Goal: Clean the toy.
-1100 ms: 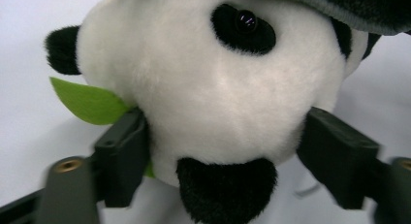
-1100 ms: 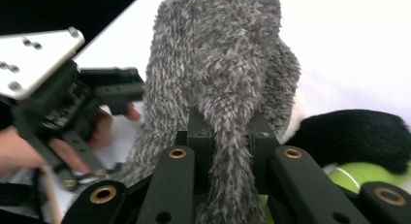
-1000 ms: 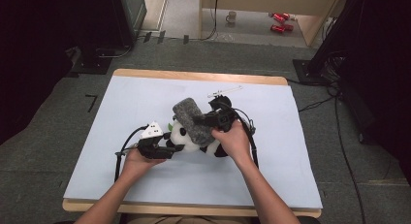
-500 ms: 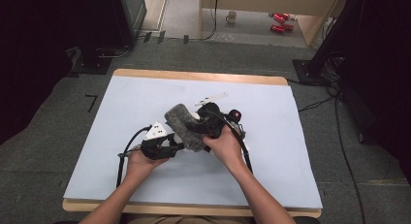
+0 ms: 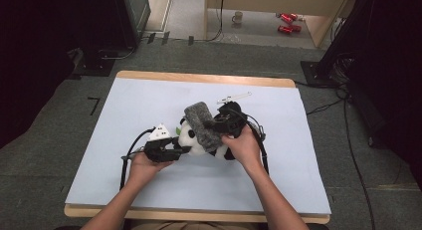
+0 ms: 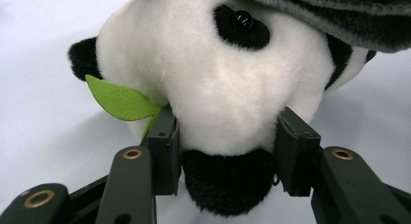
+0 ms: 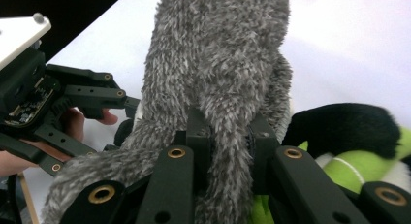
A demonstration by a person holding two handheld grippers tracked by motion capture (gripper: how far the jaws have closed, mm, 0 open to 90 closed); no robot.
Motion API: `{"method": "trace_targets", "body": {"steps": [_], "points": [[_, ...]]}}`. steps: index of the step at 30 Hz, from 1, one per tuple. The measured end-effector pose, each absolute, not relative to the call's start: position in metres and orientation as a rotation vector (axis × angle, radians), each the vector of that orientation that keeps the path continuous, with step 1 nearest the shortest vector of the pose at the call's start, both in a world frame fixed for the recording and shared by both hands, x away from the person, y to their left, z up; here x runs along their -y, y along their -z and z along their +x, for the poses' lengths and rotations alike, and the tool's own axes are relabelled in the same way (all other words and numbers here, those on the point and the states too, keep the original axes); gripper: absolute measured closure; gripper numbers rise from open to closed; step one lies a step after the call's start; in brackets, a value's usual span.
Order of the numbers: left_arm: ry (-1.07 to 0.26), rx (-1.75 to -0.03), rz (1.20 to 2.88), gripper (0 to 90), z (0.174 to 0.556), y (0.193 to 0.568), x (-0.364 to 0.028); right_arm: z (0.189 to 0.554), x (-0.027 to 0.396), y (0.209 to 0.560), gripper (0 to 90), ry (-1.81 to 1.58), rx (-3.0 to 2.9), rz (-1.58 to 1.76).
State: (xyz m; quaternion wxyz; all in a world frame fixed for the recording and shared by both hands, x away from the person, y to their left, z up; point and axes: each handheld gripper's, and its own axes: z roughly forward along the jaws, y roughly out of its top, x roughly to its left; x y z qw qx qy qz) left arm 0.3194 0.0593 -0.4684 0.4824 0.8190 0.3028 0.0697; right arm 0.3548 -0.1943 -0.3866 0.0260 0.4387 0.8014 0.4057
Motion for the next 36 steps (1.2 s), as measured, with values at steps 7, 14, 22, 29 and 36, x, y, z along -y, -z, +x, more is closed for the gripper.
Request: {"method": "trace_targets", "body": {"steps": [7, 14, 22, 29, 36], "points": [[-0.166, -0.743, 2.003, 51.3, 0.319, 0.469, -0.059, 0.354, 0.194, 0.390, 76.2, -1.271, -2.497, 1.325], [-0.157, -0.739, 1.994, 51.2, 0.320, 0.469, -0.061, 0.355, 0.196, 0.389, 78.8, -1.308, -2.485, 1.351], [-0.146, -0.744, 1.987, 51.2, 0.320, 0.468, -0.060, 0.356, 0.215, 0.378, 80.0, -1.396, -2.417, 1.372], [-0.145, -0.760, 1.975, 51.2, 0.317, 0.467, -0.057, 0.347, 0.204, 0.361, 79.9, -1.472, -2.411, 1.323], [-0.139, -0.788, 1.941, 51.0, 0.310, 0.464, -0.054, 0.342, 0.171, 0.369, 79.7, -1.396, -2.513, 1.257]]}}
